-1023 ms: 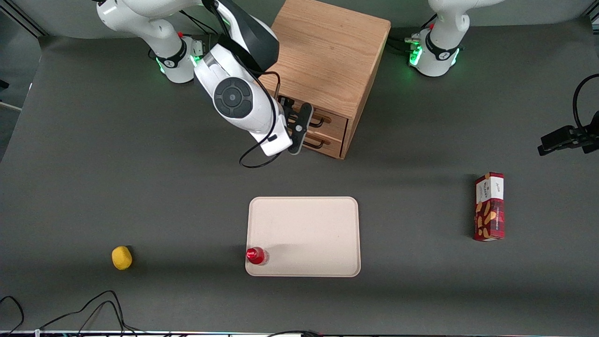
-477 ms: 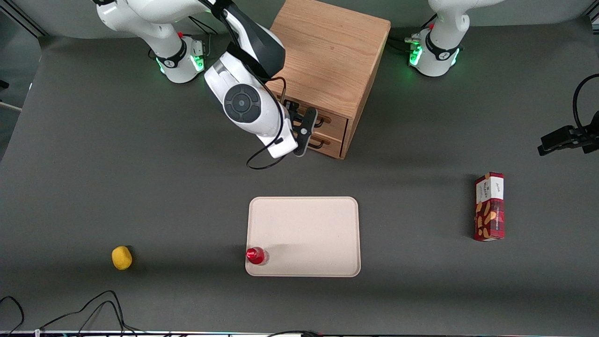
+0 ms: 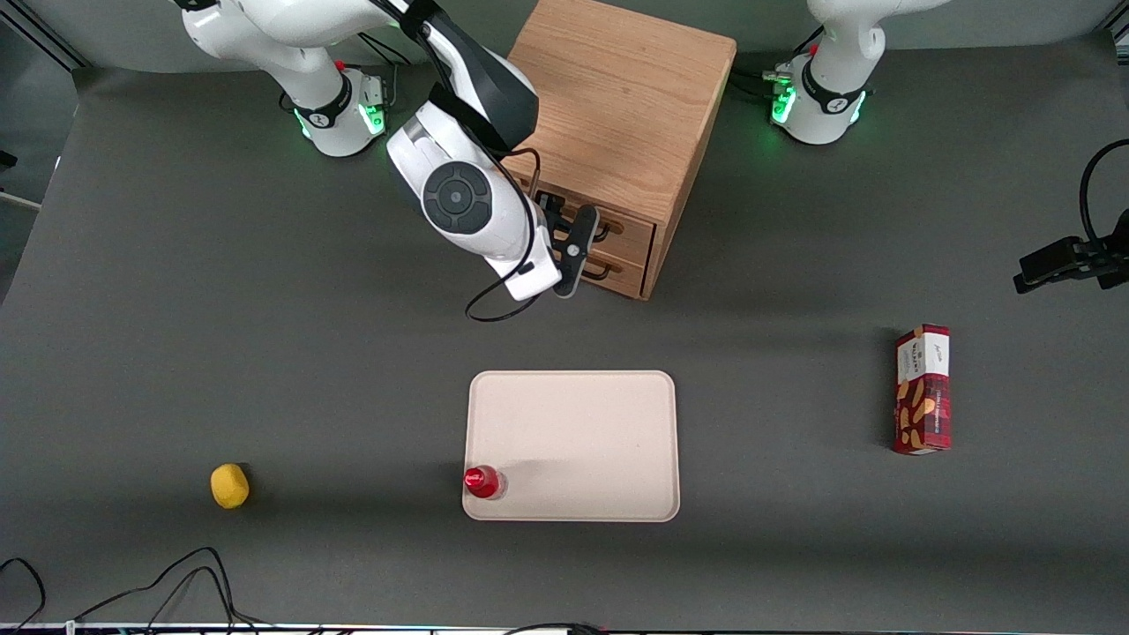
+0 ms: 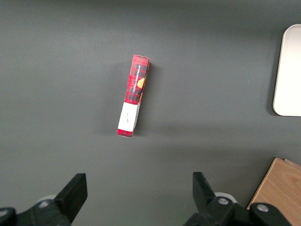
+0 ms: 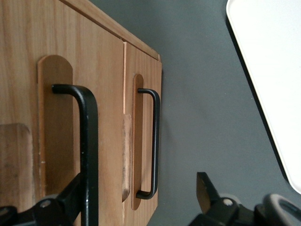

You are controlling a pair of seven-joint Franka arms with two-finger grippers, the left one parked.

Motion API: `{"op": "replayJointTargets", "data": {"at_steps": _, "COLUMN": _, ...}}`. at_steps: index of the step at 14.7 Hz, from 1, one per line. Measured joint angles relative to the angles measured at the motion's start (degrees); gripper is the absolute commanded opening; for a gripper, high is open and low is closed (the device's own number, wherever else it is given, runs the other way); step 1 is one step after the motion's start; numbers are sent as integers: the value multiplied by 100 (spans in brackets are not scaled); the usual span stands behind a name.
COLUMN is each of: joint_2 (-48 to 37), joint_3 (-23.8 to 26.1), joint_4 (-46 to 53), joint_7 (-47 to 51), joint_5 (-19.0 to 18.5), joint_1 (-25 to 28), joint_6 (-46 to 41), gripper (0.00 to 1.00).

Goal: Open upper drawer
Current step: 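Pull the upper drawer outward from the cabinet with the right gripper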

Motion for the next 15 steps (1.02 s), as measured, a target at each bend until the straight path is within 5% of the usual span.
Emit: {"op": "replayJointTargets", "data": {"at_steps": 15, "joint_2": 108, "joint_3": -157, "joint_4": 63, "joint_7": -253, "joint_5": -11, "joint_1": -272, "joint_6": 207, "gripper": 100}}
